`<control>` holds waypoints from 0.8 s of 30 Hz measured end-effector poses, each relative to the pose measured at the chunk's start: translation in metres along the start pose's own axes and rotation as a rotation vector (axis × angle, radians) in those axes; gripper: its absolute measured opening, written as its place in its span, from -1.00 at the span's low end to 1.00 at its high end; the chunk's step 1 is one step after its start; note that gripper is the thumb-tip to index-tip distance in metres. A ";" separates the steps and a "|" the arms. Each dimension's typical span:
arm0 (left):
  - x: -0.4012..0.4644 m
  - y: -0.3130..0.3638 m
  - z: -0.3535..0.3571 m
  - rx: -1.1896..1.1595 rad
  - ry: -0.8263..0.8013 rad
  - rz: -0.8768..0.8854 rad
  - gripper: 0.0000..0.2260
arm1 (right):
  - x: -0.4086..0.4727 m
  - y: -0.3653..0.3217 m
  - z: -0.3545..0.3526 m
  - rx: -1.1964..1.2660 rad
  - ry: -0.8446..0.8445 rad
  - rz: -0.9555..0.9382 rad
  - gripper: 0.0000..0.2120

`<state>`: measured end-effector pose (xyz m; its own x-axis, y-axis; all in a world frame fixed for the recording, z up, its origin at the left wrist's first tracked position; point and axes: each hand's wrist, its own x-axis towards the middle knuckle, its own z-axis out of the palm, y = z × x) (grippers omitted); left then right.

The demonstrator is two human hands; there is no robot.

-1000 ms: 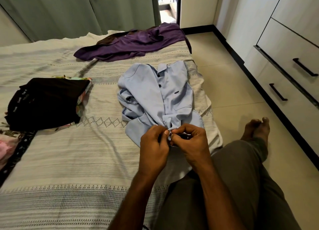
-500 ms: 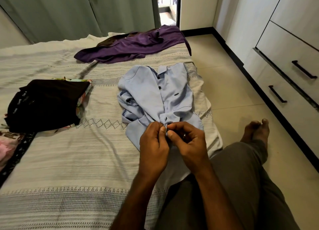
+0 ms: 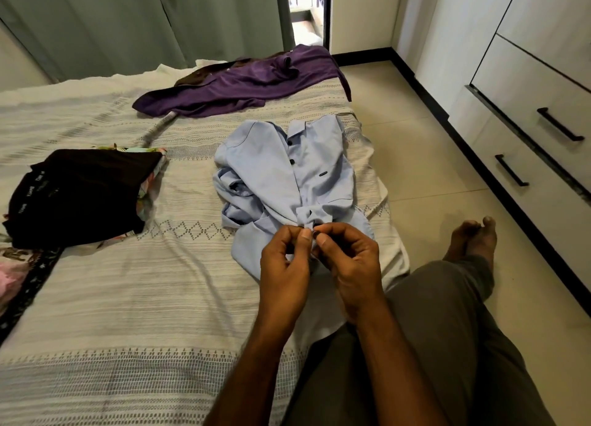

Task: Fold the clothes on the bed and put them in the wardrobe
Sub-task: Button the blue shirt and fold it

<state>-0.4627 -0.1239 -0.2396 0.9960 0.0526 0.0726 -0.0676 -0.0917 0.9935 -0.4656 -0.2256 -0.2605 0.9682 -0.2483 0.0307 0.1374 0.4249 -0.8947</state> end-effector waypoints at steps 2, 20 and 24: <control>-0.002 -0.005 -0.001 0.078 -0.063 0.075 -0.87 | 0.001 0.002 -0.001 0.025 0.028 0.004 -0.83; 0.017 0.004 -0.030 -0.057 -0.310 -0.008 -0.59 | 0.005 0.007 -0.018 -0.591 0.023 -0.303 -0.91; 0.016 -0.023 -0.045 0.279 -0.270 -0.009 -0.81 | 0.007 0.004 -0.019 -0.576 0.190 -0.328 -0.94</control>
<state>-0.4474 -0.0767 -0.2571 0.9786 -0.2059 0.0008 -0.0769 -0.3616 0.9292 -0.4620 -0.2428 -0.2721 0.8349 -0.4553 0.3091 0.2332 -0.2160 -0.9481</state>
